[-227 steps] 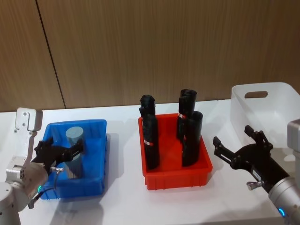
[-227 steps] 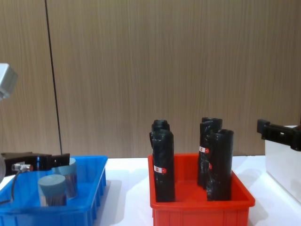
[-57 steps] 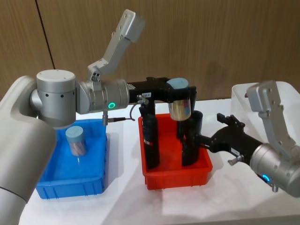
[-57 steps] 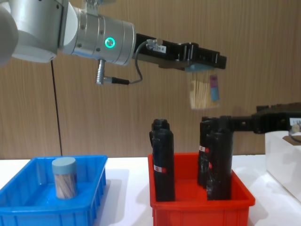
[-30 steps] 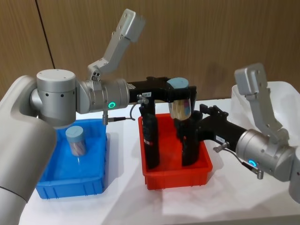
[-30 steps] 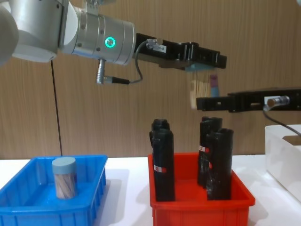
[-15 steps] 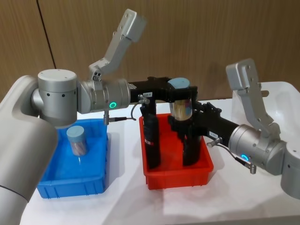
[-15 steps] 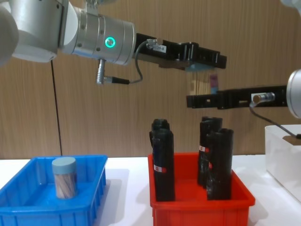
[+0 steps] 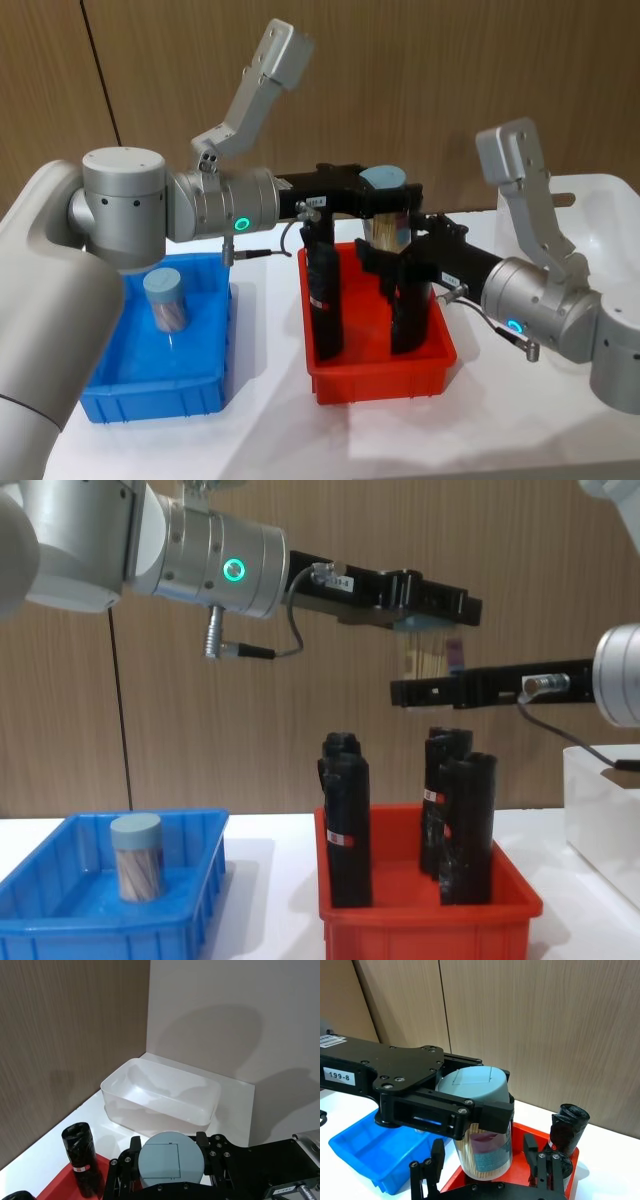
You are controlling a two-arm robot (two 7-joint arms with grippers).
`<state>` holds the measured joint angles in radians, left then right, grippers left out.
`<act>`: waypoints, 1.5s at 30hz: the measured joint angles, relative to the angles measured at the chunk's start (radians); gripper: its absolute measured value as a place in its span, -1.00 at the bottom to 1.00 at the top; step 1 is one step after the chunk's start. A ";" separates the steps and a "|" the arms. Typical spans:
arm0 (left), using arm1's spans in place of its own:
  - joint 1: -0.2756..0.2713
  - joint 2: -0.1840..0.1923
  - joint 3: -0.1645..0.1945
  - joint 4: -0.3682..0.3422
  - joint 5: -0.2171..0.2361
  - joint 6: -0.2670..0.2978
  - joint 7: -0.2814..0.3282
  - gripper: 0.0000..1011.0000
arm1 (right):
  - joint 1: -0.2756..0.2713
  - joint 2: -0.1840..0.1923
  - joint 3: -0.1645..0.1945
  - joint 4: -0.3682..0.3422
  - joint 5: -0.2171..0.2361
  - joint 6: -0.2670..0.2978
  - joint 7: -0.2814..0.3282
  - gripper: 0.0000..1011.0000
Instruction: Pick the cotton swabs from the blue box and place them into the white box.
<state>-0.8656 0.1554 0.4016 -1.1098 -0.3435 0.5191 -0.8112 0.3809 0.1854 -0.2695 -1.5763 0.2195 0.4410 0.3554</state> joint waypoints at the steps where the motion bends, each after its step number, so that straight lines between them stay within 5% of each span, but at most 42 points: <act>1: 0.000 0.000 0.000 0.000 0.000 0.000 0.000 0.33 | 0.001 0.000 0.000 0.002 0.002 -0.001 0.000 0.92; 13: 0.000 0.000 0.000 0.000 0.000 0.000 0.000 0.33 | 0.012 -0.004 0.003 0.016 0.024 -0.008 -0.003 0.32; 23: 0.000 0.000 0.000 0.000 -0.001 -0.001 0.000 0.34 | 0.017 -0.003 0.008 0.017 0.039 -0.013 -0.016 0.31; 35: 0.000 0.000 0.000 0.000 0.001 0.000 0.000 0.97 | 0.020 -0.002 0.010 0.018 0.050 -0.018 -0.024 0.30; 45: 0.000 0.000 0.000 0.000 0.000 0.000 0.000 0.98 | 0.020 -0.001 0.010 0.022 0.057 -0.019 -0.030 0.30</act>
<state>-0.8656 0.1554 0.4016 -1.1099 -0.3431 0.5191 -0.8113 0.4013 0.1844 -0.2598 -1.5548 0.2765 0.4215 0.3250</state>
